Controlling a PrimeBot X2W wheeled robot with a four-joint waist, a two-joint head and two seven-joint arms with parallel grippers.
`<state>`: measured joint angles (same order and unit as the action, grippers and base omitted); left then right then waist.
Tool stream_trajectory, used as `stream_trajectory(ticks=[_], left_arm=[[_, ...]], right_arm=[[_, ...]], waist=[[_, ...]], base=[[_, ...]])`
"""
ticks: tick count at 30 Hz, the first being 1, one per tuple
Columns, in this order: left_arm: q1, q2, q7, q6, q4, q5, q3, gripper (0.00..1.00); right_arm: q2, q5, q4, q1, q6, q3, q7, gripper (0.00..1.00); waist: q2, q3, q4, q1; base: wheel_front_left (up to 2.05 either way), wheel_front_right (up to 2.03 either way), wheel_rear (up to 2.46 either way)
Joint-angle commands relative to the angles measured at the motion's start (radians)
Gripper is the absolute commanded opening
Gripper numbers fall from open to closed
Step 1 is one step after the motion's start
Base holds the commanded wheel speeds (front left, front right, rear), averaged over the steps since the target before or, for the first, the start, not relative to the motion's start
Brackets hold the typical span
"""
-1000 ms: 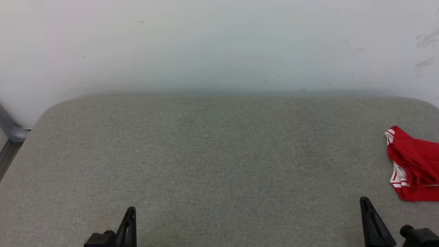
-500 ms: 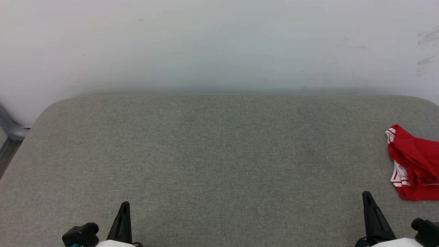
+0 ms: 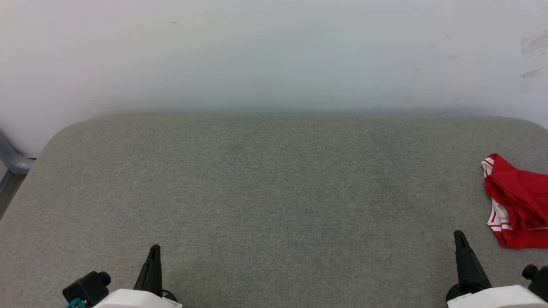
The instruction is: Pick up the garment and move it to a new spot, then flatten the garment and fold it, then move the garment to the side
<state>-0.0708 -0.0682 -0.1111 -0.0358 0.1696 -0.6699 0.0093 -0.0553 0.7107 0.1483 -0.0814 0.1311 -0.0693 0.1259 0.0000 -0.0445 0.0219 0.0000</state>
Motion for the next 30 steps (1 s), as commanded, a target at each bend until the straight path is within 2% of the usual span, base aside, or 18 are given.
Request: stream_trajectory(ticks=[1, 30], left_arm=[[0.029, -0.001, 0.006, -0.006, -0.007, -0.030, 0.007, 0.00], [0.094, 0.006, 0.098, -0.045, 0.027, -0.407, 0.049, 0.00]], right_arm=[[-0.008, 0.031, -0.007, 0.028, 0.000, -0.002, -0.005, 0.00], [-0.010, 0.397, 0.034, 0.099, 0.000, -0.012, -0.096, 0.00]], waist=[[0.0000, 0.001, 0.000, 0.0000], [0.0000, 0.016, -0.007, 0.0000]], base=[[0.00, 0.00, 0.00], [0.00, 0.00, 0.00]])
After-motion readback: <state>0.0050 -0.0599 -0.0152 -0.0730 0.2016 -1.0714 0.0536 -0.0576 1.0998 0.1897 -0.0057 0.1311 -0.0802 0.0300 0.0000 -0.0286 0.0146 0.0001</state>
